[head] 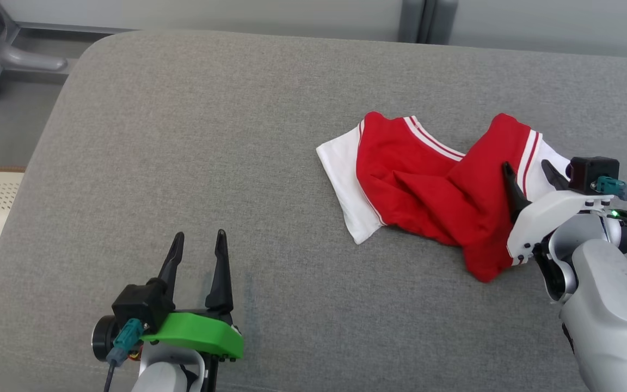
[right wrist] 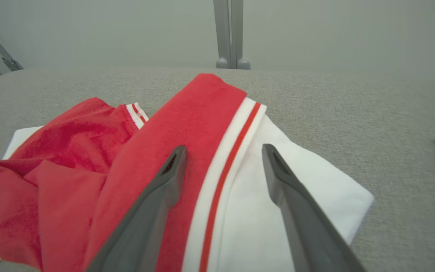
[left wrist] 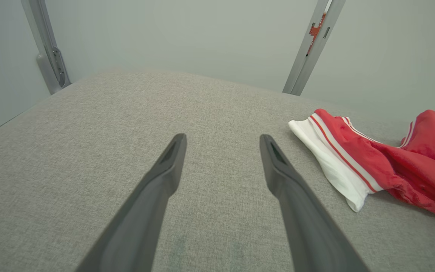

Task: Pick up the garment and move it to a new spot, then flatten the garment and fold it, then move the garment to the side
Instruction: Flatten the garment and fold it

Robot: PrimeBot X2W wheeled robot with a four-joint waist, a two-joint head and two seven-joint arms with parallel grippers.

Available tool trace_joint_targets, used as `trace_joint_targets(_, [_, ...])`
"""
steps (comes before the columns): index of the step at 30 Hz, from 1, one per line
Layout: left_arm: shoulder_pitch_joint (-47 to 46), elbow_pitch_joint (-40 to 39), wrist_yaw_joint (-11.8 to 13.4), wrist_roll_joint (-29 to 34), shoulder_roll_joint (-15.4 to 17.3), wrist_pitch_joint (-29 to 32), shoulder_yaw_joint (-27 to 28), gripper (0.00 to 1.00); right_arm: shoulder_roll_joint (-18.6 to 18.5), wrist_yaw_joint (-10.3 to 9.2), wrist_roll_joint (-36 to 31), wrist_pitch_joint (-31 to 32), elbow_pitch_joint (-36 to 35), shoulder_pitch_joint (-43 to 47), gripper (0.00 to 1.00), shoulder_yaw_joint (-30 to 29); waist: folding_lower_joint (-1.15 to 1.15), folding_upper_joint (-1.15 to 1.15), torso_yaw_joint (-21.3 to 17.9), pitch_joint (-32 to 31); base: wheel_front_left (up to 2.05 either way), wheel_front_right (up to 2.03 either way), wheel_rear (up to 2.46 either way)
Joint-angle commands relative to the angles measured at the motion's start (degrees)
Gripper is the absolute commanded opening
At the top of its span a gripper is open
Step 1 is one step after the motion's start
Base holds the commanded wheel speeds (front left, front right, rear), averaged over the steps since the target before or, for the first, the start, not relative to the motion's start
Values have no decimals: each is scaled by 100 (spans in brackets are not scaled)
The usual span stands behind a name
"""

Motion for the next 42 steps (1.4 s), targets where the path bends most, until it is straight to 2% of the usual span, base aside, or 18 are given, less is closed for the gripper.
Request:
trace_joint_targets(1, [-94, -23, 28, -19, 6, 0, -11, 100, -60, -8, 148, 66, 121, -114, 100, 83, 0, 0, 153, 126, 0, 0, 0])
trace_joint_targets(6, [-117, -13, 33, -31, 6, 0, -16, 100, -156, -8, 694, 243, 416, -312, 100, 438, 0, 0, 202, 137, 0, 0, 0])
trace_joint_targets(7, [-116, -17, 34, -28, 6, 0, -11, 100, -176, -8, 787, 219, 444, -344, 62, 526, 0, 0, 201, 139, 0, 0, 0])
trace_joint_targets(8, [-113, -25, 41, -24, 5, 0, 1, 100, -187, -9, 853, 212, 463, -368, 42, 593, 0, 0, 195, 141, 0, 0, 0])
trace_joint_targets(9, [-108, -33, 48, -18, 6, 0, 9, 100, -202, -8, 937, 187, 474, -389, 36, 677, 0, 0, 185, 140, 0, 0, 0])
trace_joint_targets(11, [-106, -39, 53, -6, 6, 0, 20, 100, -232, -8, 1067, 86, 473, -440, 0, 801, 0, 0, 159, 141, 0, 0, 0])
trace_joint_targets(17, [-100, -47, 61, 34, 6, 0, 7, 100, -367, -8, 1175, -370, 343, -572, 0, 1112, 0, 0, 60, 118, 0, 0, 0])
trace_joint_targets(23, [-50, -53, 65, 62, 6, 0, 32, 100, -234, -8, 993, -795, -295, -572, 0, 1407, 0, 0, -28, 39, 0, 0, 0])
trace_joint_targets(28, [-15, -72, 47, 76, 6, 0, 66, 100, 146, -8, 883, -718, -1145, -192, 0, 2060, 0, 0, -50, -22, 0, 0, 0])
trace_joint_targets(32, [-23, -111, 54, 62, 5, 0, 94, 100, 430, -8, 959, -503, -1527, 59, 0, 2673, 0, 0, -31, -29, 0, 0, 0])
trace_joint_targets(37, [-82, -122, 52, 16, 5, 0, 75, 100, 635, -8, 910, -350, -1252, 112, 0, 3550, 0, 0, 79, -46, 0, 0, 0])
trace_joint_targets(42, [-120, -136, 73, -27, 5, 0, 83, 100, 749, -8, 816, -553, -612, -77, 0, 4175, 0, 0, 186, -46, 0, 0, 0])
